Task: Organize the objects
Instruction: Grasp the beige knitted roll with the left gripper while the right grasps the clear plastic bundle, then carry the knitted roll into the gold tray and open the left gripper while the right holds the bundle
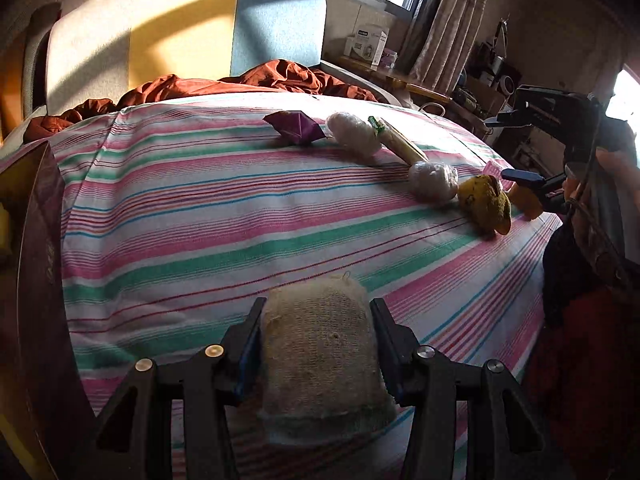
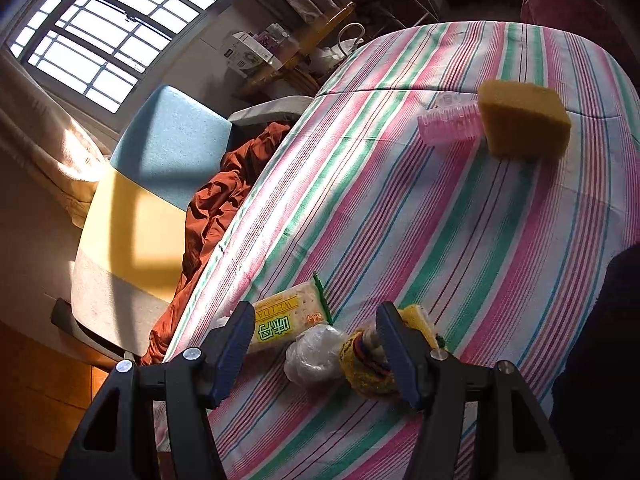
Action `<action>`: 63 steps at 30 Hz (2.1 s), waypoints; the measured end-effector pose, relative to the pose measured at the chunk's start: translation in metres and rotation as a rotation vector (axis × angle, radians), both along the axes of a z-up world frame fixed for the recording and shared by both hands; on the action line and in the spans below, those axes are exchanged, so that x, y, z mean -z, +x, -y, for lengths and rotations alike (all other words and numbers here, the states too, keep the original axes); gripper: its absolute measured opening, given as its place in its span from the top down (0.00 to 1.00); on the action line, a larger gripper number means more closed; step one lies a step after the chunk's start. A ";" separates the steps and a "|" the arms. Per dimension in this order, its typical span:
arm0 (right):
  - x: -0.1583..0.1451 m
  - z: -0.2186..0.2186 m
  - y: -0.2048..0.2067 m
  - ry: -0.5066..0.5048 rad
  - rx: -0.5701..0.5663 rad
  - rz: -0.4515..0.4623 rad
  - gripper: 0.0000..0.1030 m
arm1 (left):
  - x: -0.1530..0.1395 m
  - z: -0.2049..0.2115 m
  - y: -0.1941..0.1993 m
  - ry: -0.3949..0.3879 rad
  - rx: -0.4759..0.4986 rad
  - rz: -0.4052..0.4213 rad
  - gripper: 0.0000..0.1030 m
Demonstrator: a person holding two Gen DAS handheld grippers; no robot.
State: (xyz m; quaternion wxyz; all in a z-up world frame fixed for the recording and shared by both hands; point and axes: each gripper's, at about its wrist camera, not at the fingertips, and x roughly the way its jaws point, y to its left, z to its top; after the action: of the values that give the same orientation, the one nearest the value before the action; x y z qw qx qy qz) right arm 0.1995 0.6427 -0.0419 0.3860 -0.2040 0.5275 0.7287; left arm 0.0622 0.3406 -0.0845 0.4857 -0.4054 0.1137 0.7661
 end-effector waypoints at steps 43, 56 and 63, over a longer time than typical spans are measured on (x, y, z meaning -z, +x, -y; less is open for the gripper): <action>0.046 0.085 -0.160 0.241 -0.797 0.582 0.33 | 0.009 0.012 0.009 0.084 0.036 -0.062 0.50; 0.045 0.092 -0.161 0.285 -0.825 0.628 0.33 | 0.009 0.010 0.014 0.056 0.043 -0.107 0.51; 0.045 0.096 -0.166 0.296 -0.832 0.633 0.33 | 0.008 0.008 0.014 0.039 0.042 -0.113 0.53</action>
State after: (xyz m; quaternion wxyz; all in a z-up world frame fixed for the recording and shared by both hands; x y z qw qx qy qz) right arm 0.0338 0.5462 -0.0874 0.2294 -0.5486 0.1521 0.7895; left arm 0.0767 0.3325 -0.0924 0.5023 -0.3494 0.1345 0.7794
